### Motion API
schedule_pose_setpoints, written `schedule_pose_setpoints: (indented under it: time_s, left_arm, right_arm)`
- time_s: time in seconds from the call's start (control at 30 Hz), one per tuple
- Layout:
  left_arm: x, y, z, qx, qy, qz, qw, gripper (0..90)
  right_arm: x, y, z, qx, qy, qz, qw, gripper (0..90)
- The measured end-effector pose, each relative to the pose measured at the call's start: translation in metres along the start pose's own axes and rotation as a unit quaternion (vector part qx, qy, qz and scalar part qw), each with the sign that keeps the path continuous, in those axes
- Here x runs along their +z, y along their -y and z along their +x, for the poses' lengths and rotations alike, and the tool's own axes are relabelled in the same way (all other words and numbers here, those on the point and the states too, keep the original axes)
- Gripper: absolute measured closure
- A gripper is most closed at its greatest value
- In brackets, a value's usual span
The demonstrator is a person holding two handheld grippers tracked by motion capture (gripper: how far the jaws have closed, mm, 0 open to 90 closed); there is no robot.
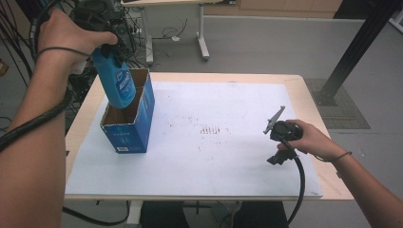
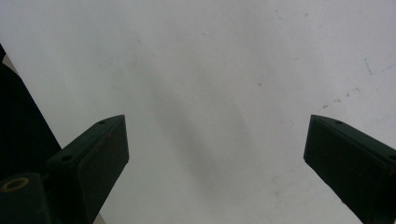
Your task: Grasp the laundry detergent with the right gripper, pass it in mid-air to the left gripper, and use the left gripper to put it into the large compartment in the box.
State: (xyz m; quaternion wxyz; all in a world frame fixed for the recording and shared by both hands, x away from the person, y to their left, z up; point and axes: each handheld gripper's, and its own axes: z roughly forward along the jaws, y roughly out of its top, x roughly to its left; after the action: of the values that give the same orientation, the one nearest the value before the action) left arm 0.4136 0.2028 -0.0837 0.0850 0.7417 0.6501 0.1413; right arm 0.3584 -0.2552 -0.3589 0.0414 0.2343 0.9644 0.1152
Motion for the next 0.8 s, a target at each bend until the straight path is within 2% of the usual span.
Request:
schedule_pose_setpoints:
  time_s: [0.17,0.3,0.43,0.8]
  left_arm:
    - [0.005,-0.001,0.002,-0.014,-0.009,-0.008,0.9998,37.6]
    - [0.009,-0.002,0.003,-0.016,-0.015,-0.008,0.9997,37.6]
    - [0.015,-0.001,0.005,-0.018,-0.01,-0.008,0.9998,37.6]
    - [0.039,0.004,0.002,-0.005,-0.006,0.002,1.0,37.6]
  right_arm:
    - [0.002,0.0,0.0,-0.002,-0.002,0.002,1.0,6.6]
    - [0.002,0.0,0.0,-0.001,-0.003,0.0,1.0,6.6]
    - [0.003,0.0,-0.001,0.002,-0.001,0.0,1.0,6.7]
    - [0.006,-0.003,-0.001,0.001,-0.004,0.003,1.0,6.7]
